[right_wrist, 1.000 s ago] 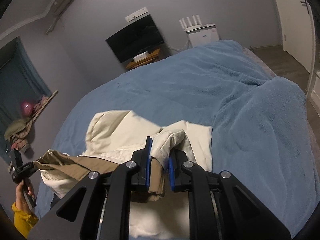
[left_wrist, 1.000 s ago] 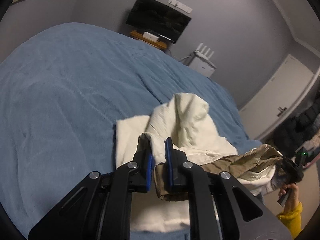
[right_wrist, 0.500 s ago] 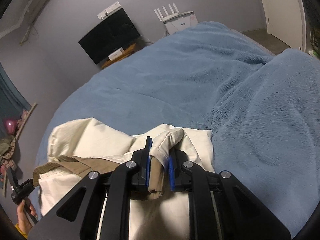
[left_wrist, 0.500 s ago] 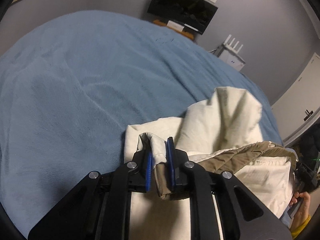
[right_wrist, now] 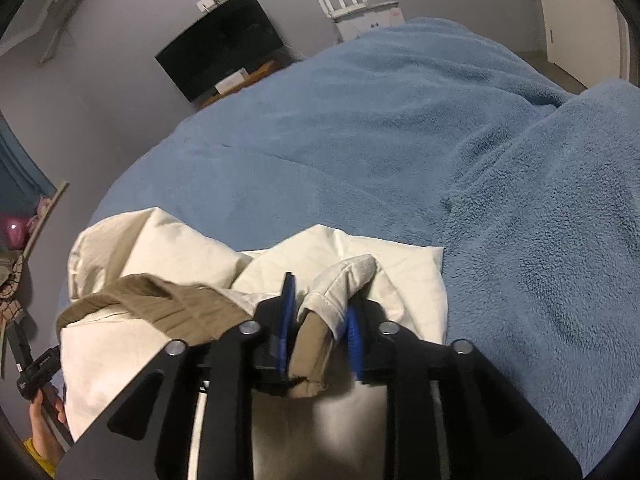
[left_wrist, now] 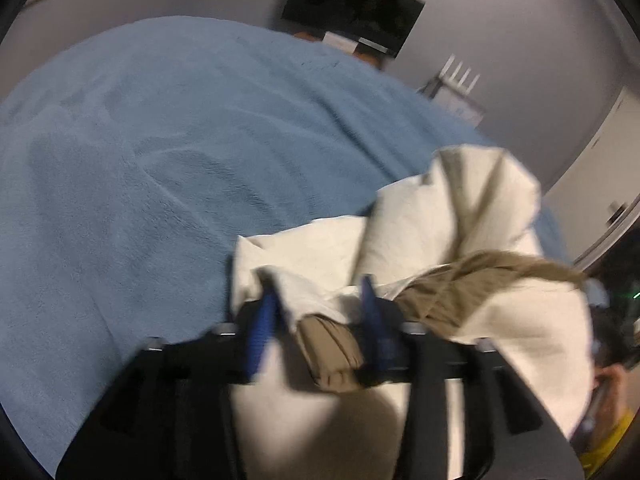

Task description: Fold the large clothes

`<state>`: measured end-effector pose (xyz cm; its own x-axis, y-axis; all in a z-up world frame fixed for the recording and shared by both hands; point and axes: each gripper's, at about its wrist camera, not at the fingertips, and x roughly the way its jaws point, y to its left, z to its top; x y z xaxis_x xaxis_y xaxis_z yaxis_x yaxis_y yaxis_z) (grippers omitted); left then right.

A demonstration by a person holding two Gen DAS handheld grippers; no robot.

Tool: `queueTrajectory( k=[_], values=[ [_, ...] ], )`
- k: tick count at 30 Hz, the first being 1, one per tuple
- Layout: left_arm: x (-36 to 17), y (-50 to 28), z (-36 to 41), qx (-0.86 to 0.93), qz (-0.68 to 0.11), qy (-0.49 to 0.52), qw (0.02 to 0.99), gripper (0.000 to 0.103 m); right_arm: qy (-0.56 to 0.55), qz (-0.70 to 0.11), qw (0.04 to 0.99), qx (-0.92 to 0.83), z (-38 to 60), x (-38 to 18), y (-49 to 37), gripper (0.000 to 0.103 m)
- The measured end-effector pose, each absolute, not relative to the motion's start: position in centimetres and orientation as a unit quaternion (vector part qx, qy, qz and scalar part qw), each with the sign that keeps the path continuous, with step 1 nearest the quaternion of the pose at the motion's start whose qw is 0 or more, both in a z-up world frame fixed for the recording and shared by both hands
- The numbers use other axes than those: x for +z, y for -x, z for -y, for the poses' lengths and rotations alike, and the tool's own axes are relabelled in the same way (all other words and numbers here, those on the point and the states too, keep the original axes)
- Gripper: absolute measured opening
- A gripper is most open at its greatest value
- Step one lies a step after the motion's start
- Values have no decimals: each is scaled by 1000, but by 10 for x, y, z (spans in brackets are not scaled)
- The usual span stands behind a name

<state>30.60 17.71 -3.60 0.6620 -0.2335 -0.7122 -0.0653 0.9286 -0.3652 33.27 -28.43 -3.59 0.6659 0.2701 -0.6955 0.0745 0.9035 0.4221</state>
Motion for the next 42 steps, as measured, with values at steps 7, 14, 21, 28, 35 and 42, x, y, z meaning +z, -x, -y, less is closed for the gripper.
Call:
queueTrajectory(
  k=[7,14,21,28,35,42],
  values=[
    [0,-257,-149,-51,-360,131,922,93,-152,-355,921,61,256,4,-281,83],
    [14,-189,-78,-105,-361,25,926,96,-46,-354,927,115,202,20,-206,86],
    [-29,-156,-14,-139,-435,-45,888,96,7,-423,893,151,166,-16,-159,86],
    [-44,-185,10,-121,-426,-79,893,98,48,-415,899,129,142,-33,-183,97],
    [-43,-243,12,-96,-436,-31,894,98,36,-412,902,122,128,-35,-238,96],
    [-35,-276,7,-87,-428,-35,899,98,10,-418,901,118,133,-34,-293,96]
  ],
)
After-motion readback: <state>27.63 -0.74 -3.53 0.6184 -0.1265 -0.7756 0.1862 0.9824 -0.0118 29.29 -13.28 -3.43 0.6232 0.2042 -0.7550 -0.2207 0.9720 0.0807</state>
